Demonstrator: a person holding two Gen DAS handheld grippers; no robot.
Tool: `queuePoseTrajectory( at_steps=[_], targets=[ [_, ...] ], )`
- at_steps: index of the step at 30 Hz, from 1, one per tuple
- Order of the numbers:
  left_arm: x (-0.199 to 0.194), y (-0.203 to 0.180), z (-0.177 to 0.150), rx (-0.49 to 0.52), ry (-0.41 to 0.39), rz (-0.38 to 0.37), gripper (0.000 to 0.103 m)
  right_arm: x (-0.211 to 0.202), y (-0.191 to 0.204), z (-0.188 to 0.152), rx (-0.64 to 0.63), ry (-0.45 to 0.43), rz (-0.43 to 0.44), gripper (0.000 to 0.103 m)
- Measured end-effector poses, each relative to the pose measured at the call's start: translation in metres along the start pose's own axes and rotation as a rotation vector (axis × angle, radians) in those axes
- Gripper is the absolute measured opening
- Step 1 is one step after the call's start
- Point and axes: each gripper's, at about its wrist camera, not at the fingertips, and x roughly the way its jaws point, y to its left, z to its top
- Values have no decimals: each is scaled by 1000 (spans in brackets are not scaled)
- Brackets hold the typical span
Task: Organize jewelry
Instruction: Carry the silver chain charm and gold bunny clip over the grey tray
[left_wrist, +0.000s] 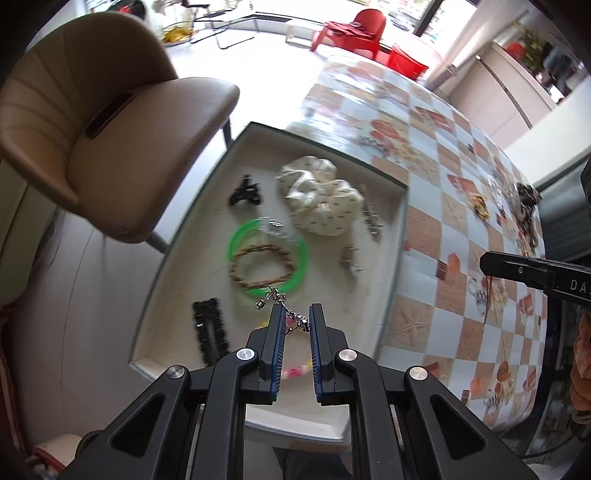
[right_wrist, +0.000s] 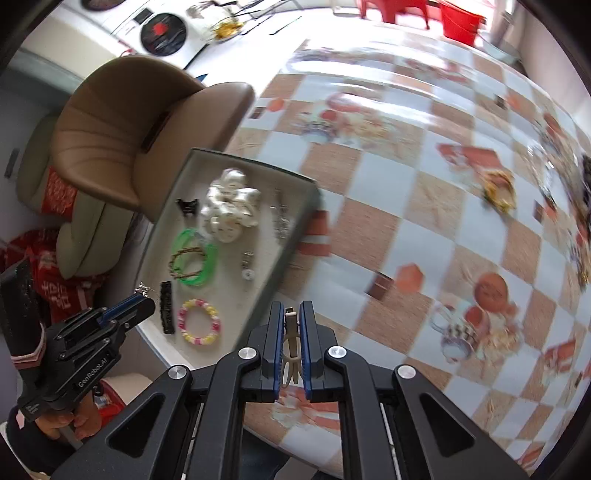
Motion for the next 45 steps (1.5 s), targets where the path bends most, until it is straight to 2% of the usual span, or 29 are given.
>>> queuePoseTrajectory(
  at_steps=[9, 18, 29, 45],
  targets=[
    [4, 38, -5, -68, 6, 33, 16, 28, 51, 19, -98, 32, 37, 9],
    [28, 36, -14, -58, 53, 29, 16, 75, 78, 22, -131, 113, 45, 9],
    [55, 37, -12, -63, 71, 53, 16, 117, 69, 17, -90, 178, 11, 9],
    [81, 36, -8, -55, 102, 103, 16, 143, 68, 13, -100, 181, -53, 9]
  ],
)
